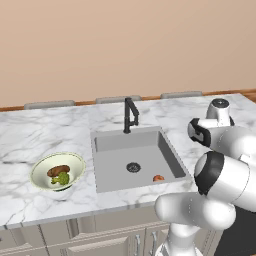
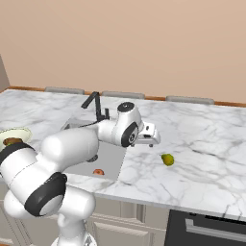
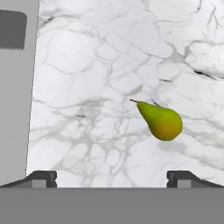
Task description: There is a mixed pile of frozen fruits and vegetables on the counter. Locate all the frozen vegetables and place the items in a bowl on the counter. Take all the frozen fruits and defrost them in a running sink.
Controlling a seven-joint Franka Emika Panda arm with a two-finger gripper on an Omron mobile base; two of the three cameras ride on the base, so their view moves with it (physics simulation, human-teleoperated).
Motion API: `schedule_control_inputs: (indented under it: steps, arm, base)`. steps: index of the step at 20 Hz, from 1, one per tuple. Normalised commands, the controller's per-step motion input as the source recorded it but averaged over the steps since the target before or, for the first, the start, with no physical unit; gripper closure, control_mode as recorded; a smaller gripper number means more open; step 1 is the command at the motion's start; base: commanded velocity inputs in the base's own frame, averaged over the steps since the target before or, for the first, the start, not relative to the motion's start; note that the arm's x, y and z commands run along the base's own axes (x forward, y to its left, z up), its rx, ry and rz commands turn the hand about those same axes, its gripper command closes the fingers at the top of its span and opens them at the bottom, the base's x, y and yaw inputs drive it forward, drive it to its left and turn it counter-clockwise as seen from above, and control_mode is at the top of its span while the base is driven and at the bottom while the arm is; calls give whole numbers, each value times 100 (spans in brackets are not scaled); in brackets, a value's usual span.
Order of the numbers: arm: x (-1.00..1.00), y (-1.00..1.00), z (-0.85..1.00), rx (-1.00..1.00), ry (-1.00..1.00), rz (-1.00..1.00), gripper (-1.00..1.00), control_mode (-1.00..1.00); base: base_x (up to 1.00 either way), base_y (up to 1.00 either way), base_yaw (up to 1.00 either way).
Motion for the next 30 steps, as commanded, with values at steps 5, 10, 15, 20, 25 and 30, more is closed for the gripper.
schedule_control_inputs:
  steps: [5,10,15,20,25,30]
  arm:
    - [5,-43,5,2,5,1,-100,-100]
    - [-3,-49,7,4,1,1,-100,-100]
    - [0,-34,-13,0,8,0,-100,-100]
    - [1,-21,-14,3,4,4,-100,-100]
    - [0,-7,-5,9,0,12,-100,-100]
    - [3,-13,-8,2,0,13,-100,-100]
  base:
    - [0,0,0]
    - [0,0,0]
    - [0,0,0]
    - [0,0,0]
    - [0,0,0]
    - [0,0,0]
